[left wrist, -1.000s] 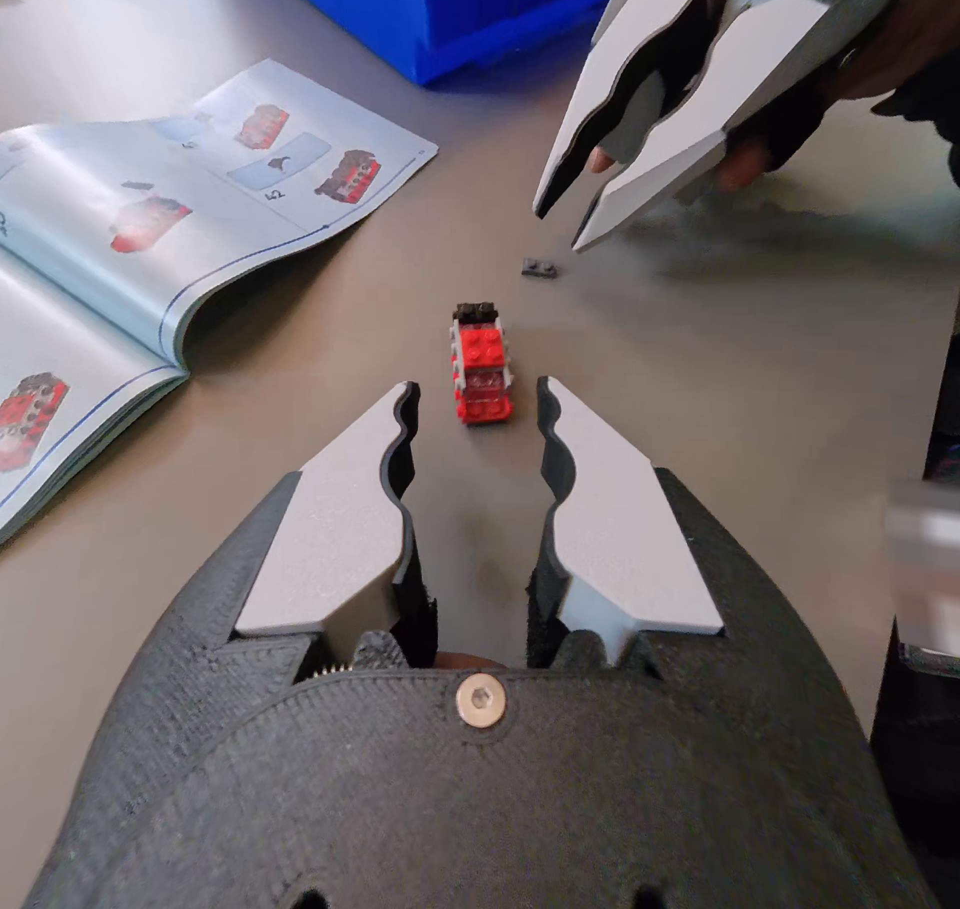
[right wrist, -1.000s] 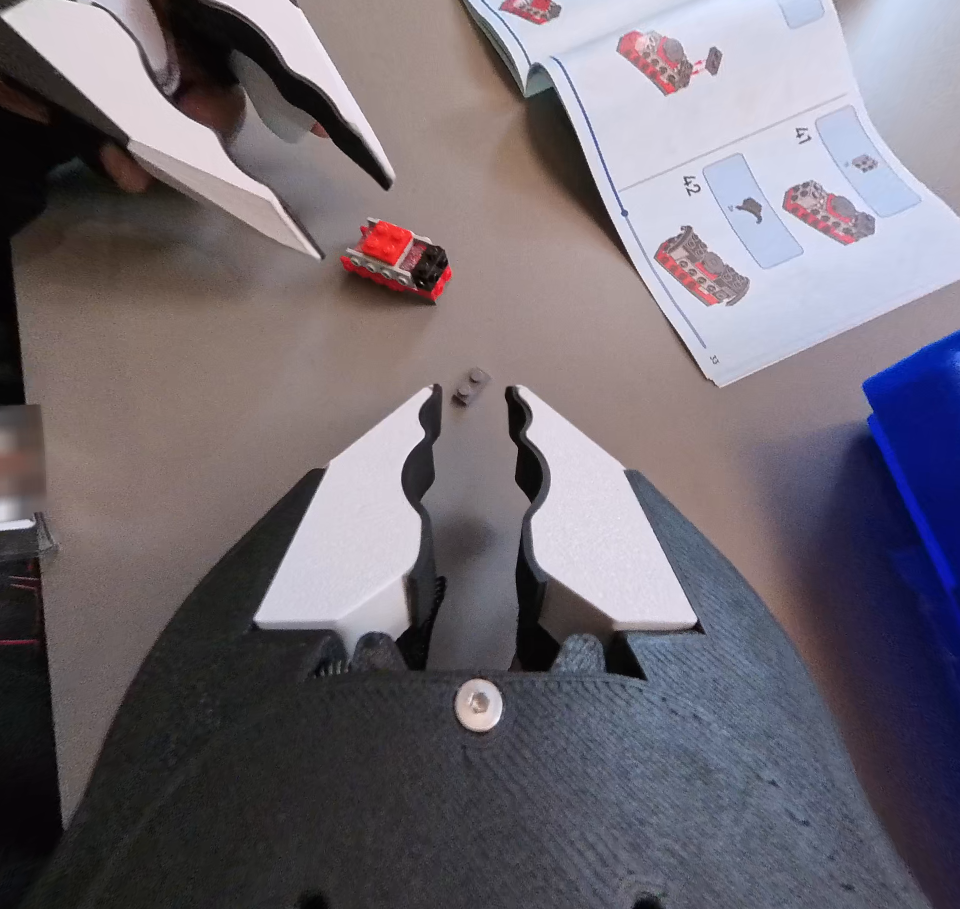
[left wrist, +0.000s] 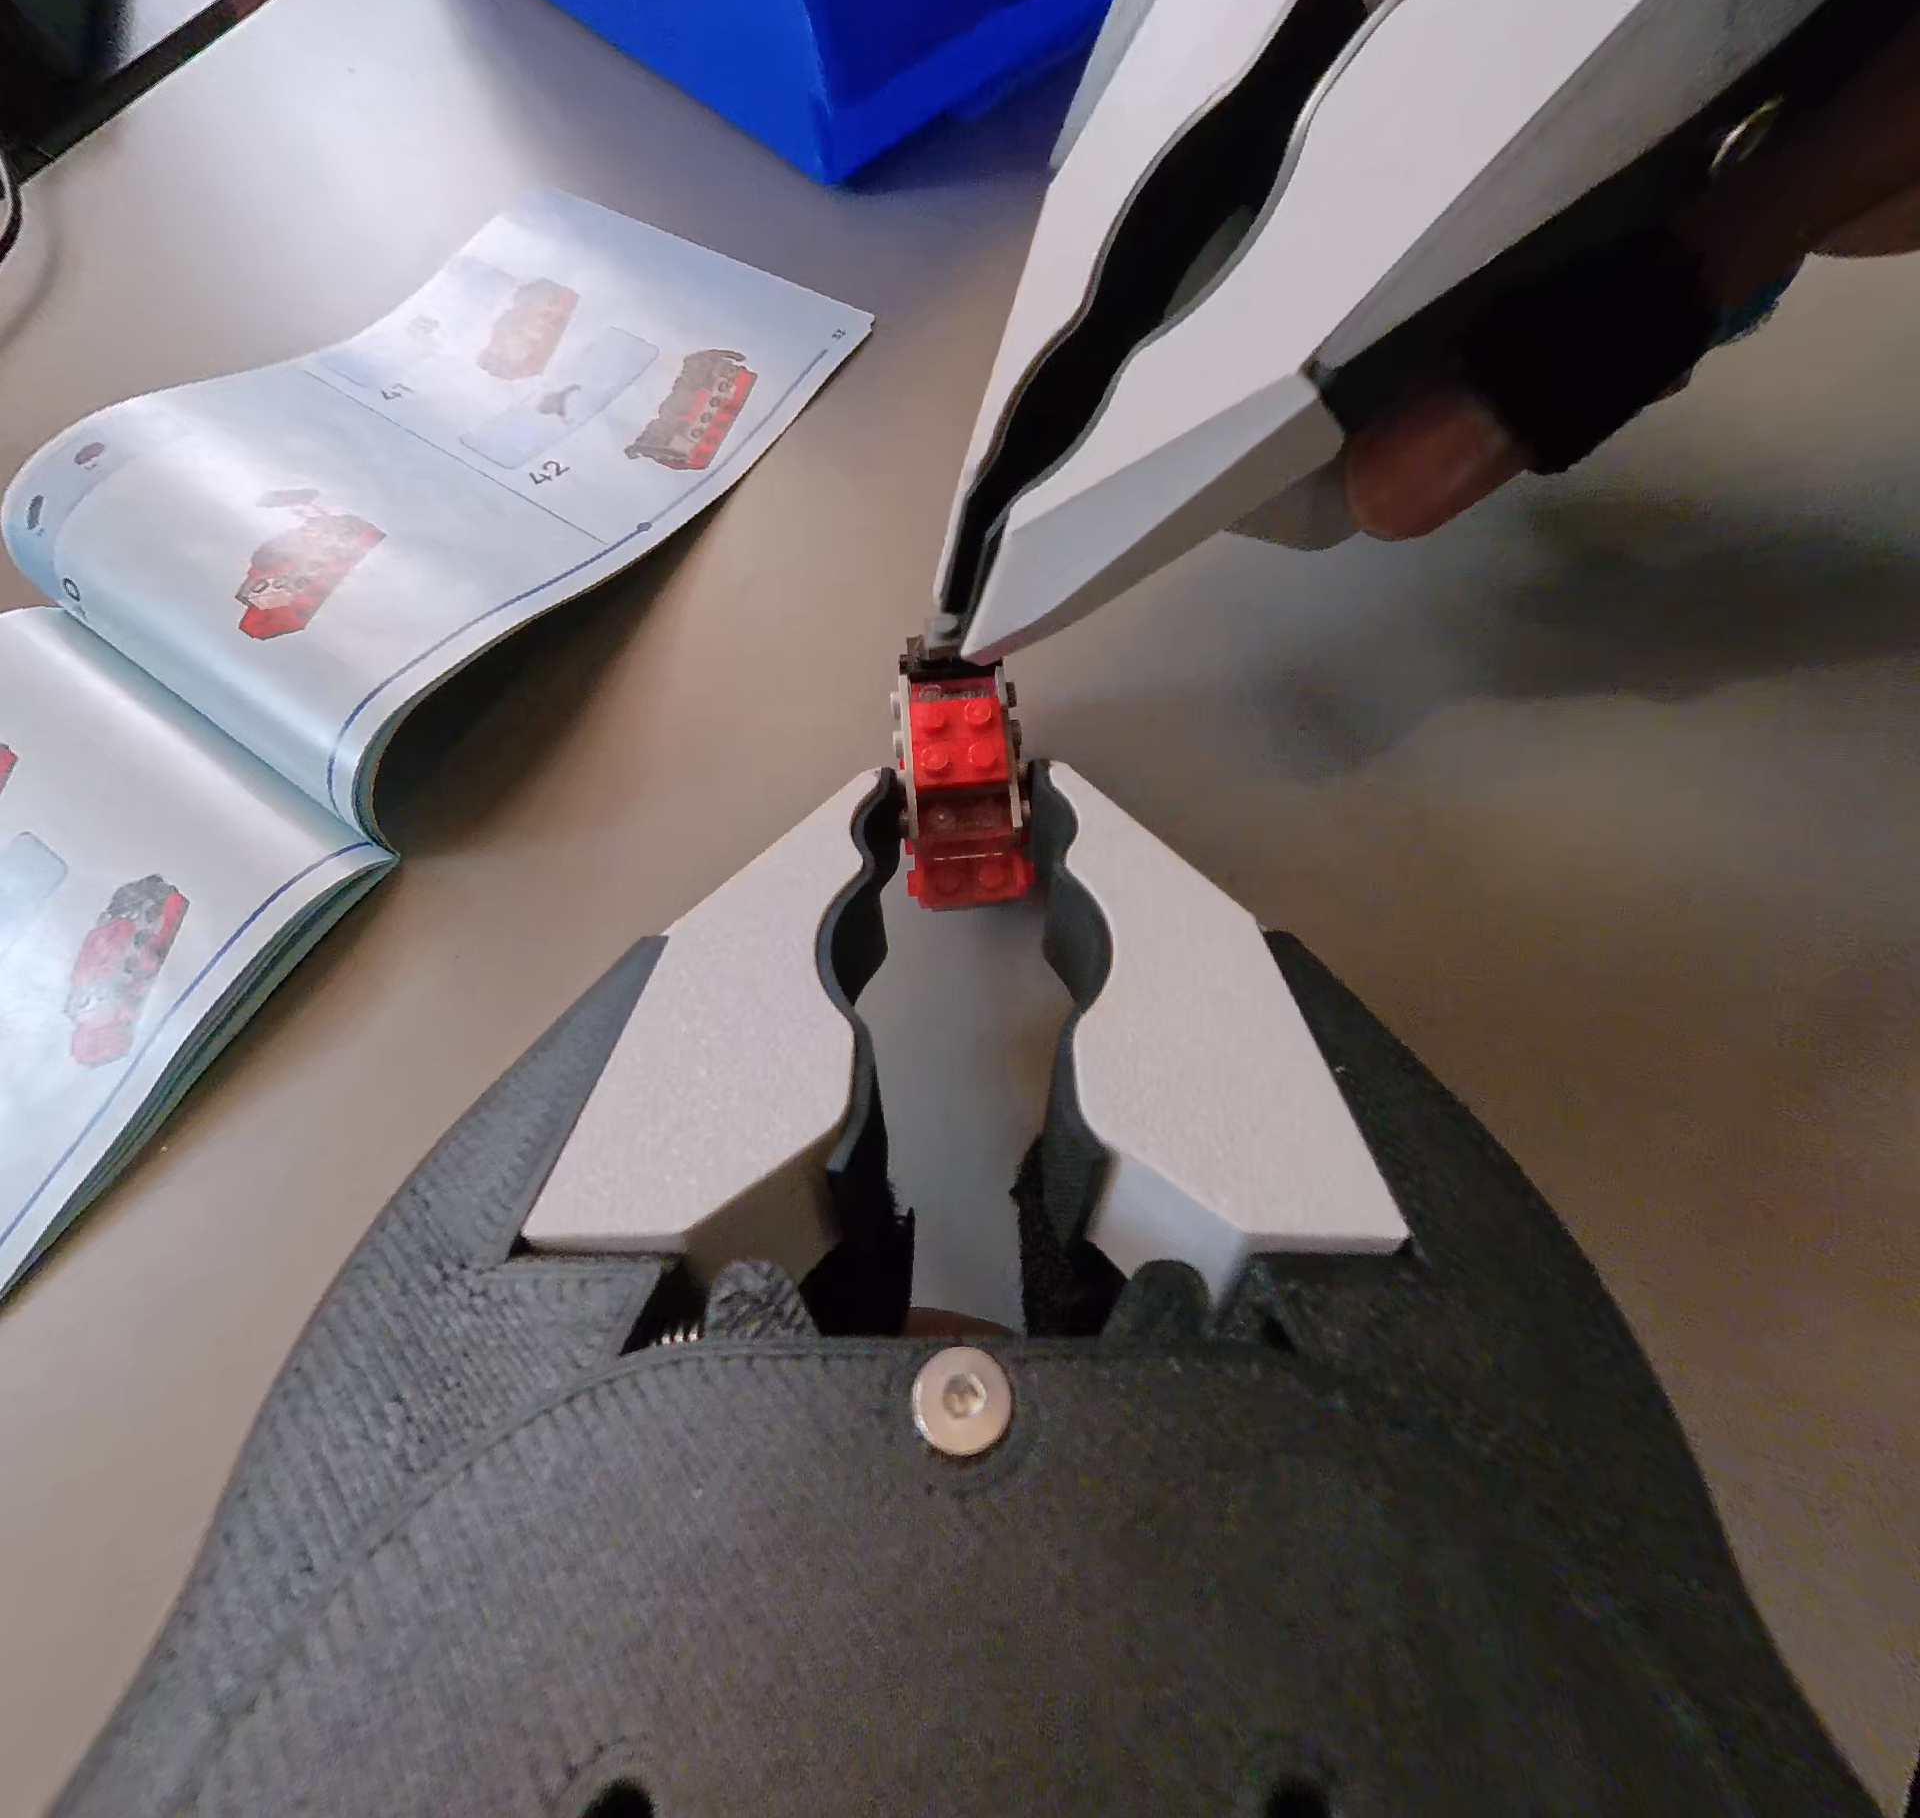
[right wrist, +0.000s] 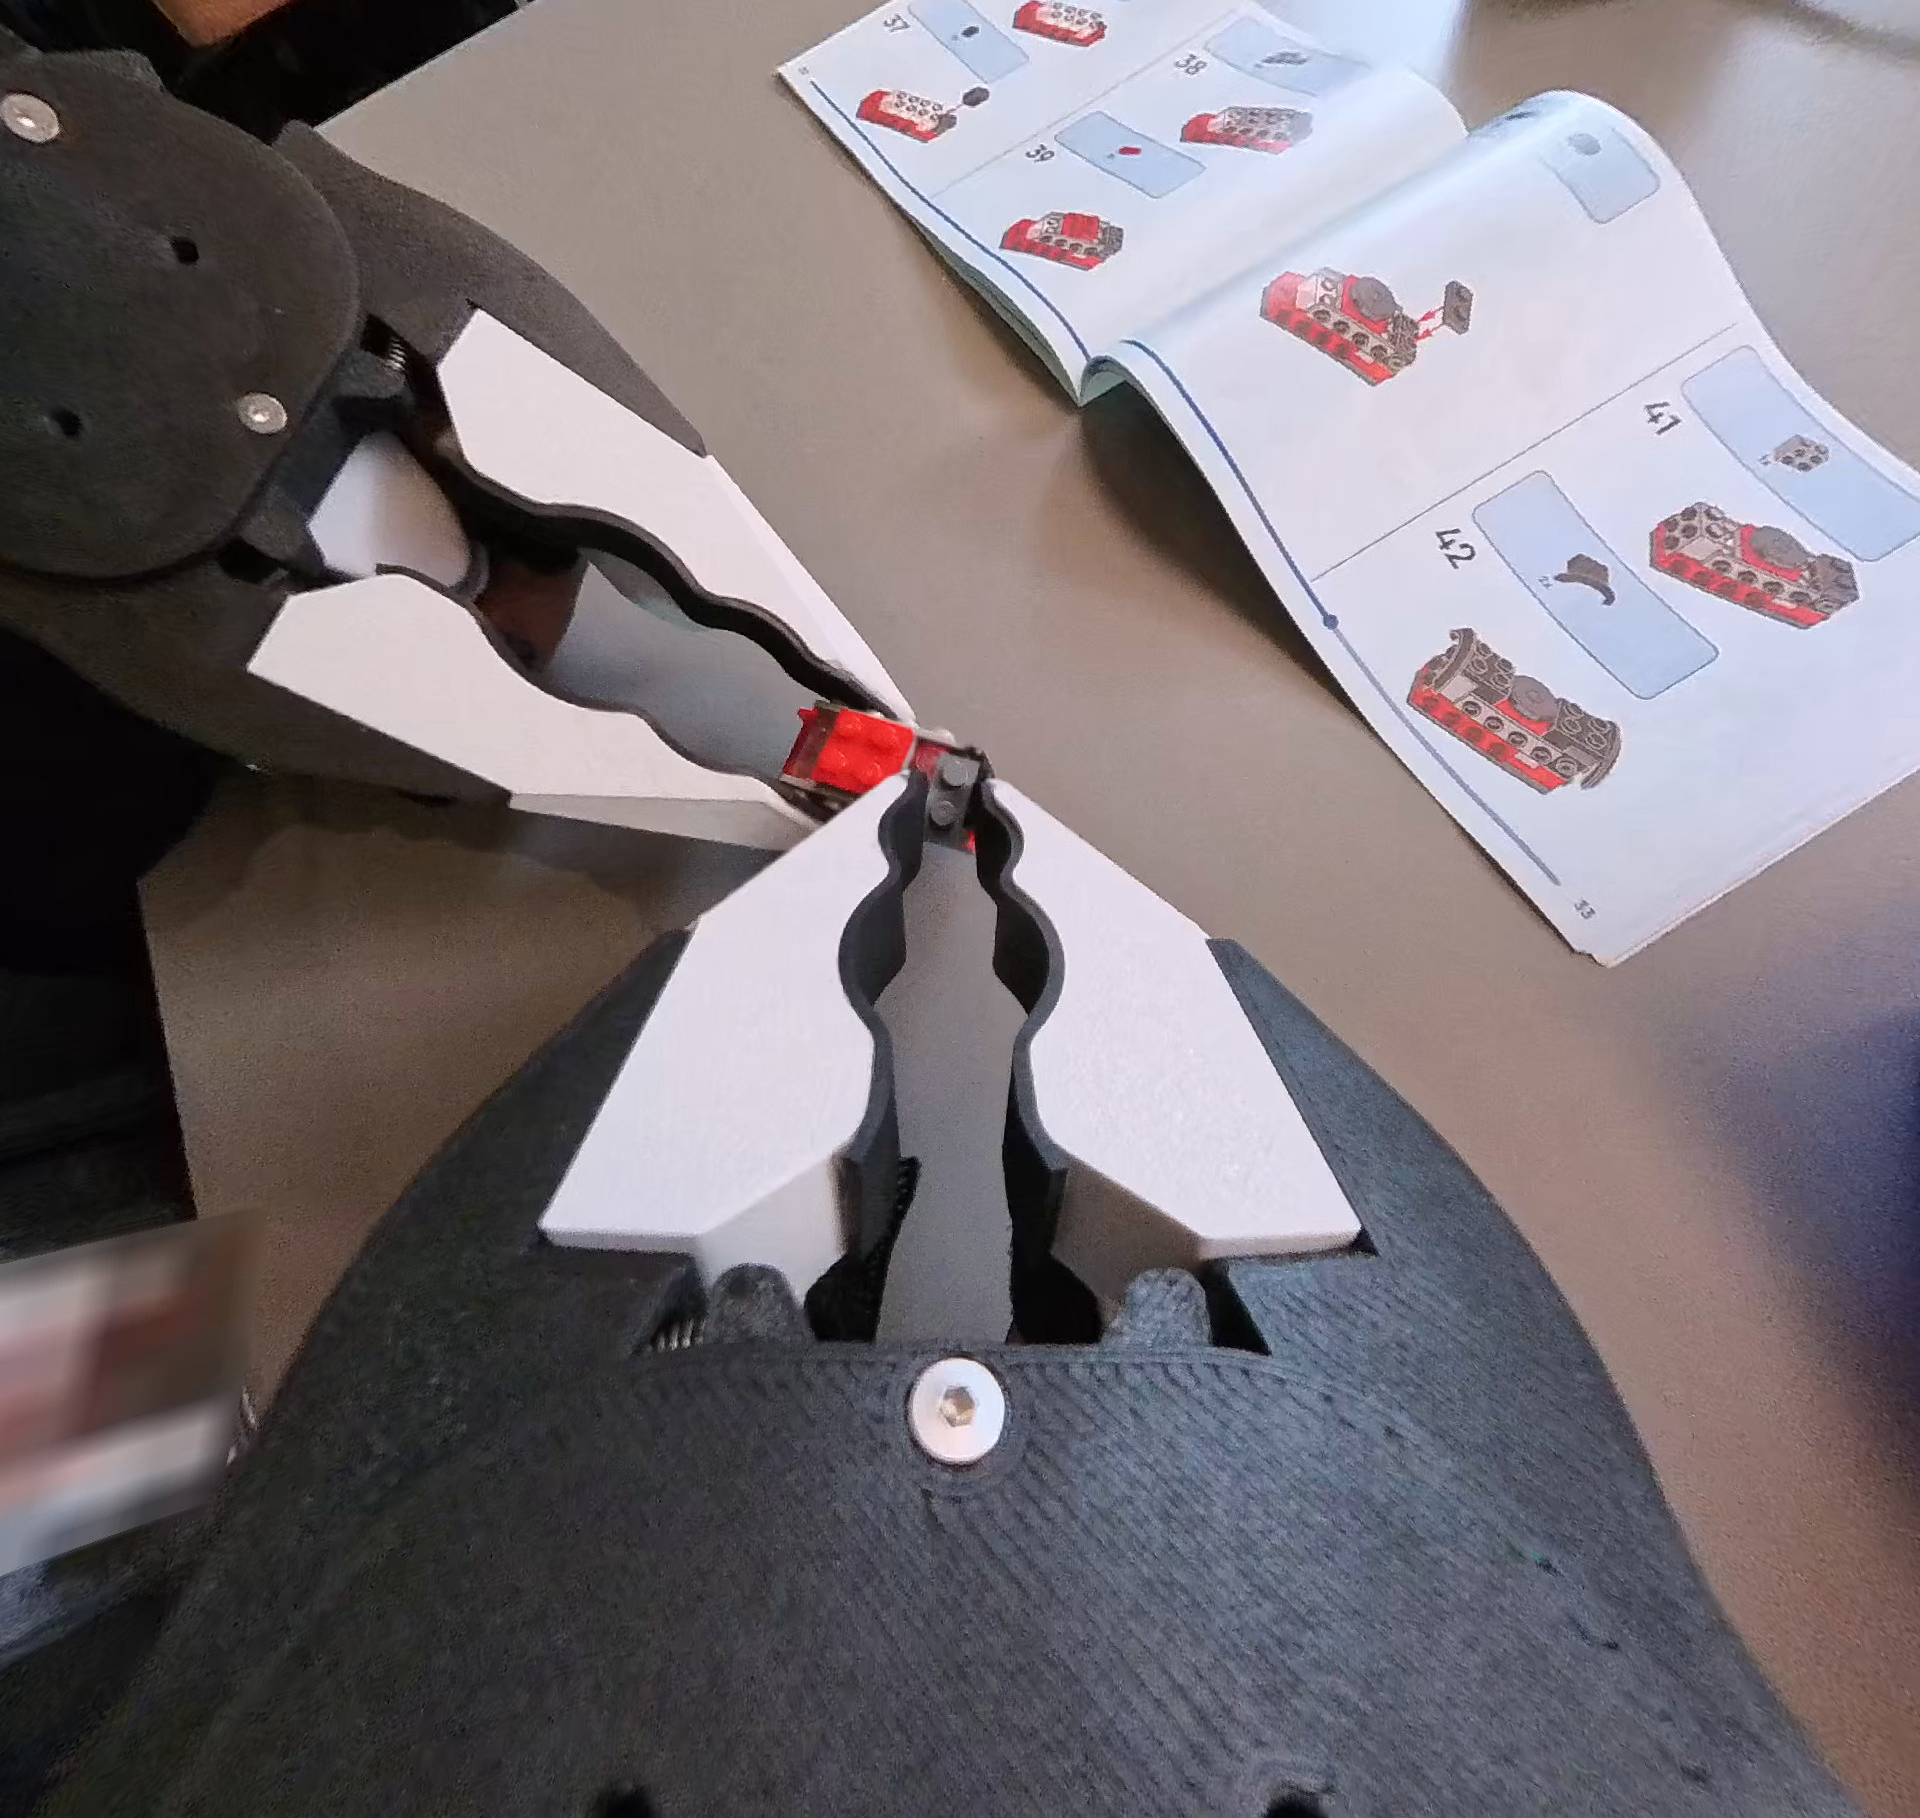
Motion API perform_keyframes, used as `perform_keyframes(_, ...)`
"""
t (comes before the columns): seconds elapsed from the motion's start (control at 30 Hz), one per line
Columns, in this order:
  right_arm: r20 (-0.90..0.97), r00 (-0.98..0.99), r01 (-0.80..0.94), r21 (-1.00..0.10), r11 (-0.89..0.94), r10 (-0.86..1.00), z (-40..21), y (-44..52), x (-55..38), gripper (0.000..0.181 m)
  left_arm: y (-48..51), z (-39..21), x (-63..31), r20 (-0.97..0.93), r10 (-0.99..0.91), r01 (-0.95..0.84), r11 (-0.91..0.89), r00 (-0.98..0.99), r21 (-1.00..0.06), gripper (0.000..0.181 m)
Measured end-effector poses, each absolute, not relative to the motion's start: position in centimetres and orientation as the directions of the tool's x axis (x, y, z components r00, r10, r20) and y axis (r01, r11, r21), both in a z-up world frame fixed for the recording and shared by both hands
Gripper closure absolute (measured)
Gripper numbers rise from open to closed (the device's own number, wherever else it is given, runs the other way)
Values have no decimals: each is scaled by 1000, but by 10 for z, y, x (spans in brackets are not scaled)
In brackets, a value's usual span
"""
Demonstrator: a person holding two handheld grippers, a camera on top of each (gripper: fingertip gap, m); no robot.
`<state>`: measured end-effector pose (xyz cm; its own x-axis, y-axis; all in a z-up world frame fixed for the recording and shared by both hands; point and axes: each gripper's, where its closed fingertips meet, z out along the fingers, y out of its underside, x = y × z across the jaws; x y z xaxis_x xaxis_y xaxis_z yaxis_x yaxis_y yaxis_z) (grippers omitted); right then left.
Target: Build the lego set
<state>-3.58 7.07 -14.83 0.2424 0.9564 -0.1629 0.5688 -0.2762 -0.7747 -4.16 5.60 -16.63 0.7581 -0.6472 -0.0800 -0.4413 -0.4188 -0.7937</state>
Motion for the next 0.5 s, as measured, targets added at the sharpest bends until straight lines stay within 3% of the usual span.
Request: perform_keyframes(0.5, -174, 263, 544, -785, -295, 949, -146, 72, -39, 170, 56, -164, -41, -75, -649, -433, -413, 757, -801, 157)
